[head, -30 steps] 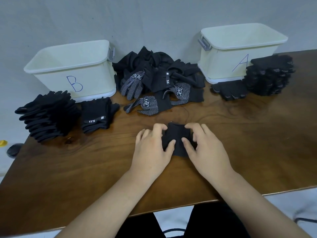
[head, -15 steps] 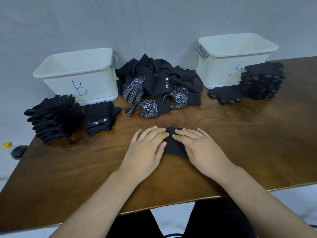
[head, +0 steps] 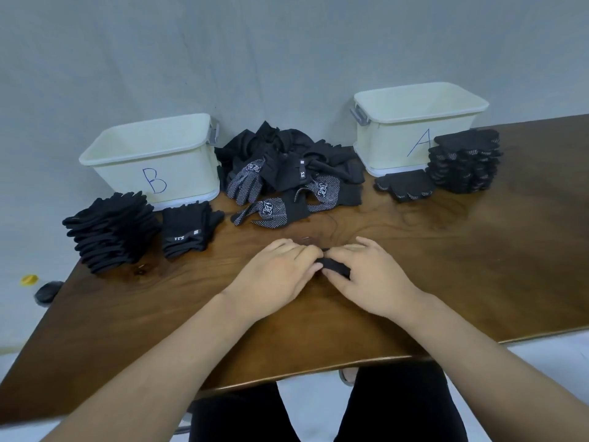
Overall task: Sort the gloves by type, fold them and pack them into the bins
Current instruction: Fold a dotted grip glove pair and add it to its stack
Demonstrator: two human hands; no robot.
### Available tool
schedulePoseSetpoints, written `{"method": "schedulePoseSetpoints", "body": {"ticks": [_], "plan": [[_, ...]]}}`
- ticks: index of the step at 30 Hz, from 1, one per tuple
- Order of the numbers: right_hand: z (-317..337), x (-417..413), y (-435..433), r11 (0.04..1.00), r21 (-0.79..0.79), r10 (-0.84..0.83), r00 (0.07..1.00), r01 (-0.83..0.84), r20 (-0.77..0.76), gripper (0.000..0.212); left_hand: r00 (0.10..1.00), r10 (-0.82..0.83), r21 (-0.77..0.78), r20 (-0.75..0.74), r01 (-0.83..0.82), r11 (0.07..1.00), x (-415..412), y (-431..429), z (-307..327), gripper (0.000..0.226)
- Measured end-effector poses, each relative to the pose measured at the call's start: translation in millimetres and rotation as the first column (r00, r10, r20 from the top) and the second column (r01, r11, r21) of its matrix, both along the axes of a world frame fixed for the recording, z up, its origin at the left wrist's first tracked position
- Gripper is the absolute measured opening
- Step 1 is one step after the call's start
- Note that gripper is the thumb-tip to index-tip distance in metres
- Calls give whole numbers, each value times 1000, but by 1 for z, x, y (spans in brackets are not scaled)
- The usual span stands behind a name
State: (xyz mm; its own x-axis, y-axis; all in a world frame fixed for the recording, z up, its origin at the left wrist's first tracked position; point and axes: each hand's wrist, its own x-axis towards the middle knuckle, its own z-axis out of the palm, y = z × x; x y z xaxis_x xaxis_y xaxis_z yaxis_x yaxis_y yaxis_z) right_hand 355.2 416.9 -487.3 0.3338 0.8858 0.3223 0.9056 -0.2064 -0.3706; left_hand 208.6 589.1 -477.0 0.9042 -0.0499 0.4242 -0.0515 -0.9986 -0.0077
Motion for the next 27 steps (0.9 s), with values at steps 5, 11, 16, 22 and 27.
{"method": "schedulePoseSetpoints", "body": {"ticks": [5, 11, 16, 22, 27], "plan": [[40, 14, -16, 996, 84, 52, 755, 4, -654, 7, 987, 121, -566, -109, -161, 809, 7, -15, 48, 10], [48, 28, -29, 977, 144, 72, 396, 157, -915, 21, 985, 51, -985, -167, -165, -43, 29, -25, 67, 26], [43, 49, -34, 966, 150, 68, 356, 210, -932, 20, 995, -62, -969, -78, -90, -228, 39, -32, 49, 37], [37, 85, -33, 954, 152, 64, 320, 258, -945, 21, 994, -3, -994, -108, -108, 17, 69, -31, 38, 37], [33, 119, -31, 940, 177, 79, 318, 292, -945, 36, 994, 47, -994, -104, -102, -36, 105, -24, 26, 34]]}}
